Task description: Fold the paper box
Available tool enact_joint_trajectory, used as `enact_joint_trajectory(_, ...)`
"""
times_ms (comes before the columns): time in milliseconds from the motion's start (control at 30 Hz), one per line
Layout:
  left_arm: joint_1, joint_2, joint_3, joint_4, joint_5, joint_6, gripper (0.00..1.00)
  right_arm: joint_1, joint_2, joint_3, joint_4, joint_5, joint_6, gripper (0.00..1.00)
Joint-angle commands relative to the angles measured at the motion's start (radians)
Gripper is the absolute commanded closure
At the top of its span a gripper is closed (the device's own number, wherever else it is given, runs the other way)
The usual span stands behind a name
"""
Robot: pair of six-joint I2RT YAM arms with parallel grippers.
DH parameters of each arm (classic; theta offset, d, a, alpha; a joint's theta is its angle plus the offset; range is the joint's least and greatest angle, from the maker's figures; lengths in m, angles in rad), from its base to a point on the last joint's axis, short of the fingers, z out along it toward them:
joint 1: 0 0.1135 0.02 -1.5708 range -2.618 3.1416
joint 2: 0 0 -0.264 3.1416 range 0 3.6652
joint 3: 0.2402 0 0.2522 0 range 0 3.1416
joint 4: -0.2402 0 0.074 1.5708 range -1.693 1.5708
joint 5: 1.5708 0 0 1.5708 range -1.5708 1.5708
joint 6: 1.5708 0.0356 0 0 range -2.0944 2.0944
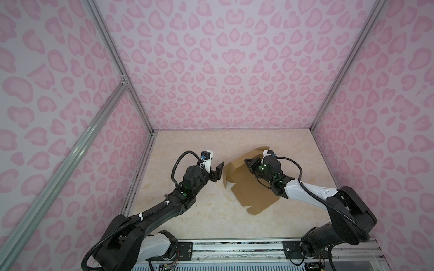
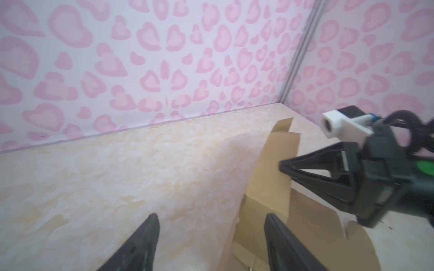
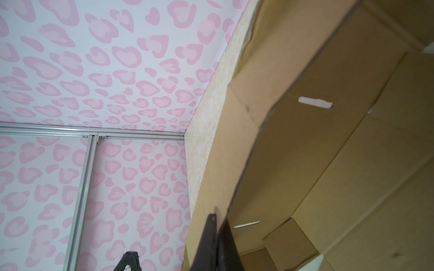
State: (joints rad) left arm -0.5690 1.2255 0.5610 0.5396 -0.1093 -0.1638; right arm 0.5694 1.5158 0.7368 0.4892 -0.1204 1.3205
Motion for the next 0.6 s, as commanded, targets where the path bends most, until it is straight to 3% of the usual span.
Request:
enact_joint_trajectory(0,0.033,0.042,0.025,-0.113,-0.118,-0.051,0.26,0.001,0.003,-0.001,-0.040,0.005,-0.009,1.00)
enact_joint_trajectory(300,0.043,0.216,0.084,-0.148,-0.067,-0.039,0.27,0.000,-0.009,-0.002,-0.048,0.008,-0.014,1.00)
enact_joint_trajectory(567,0.034,0.282,0.093,-0.115,0.114,-0.042,0.30,0.001,-0.006,-0.006,-0.040,0.009,-0.009,1.00)
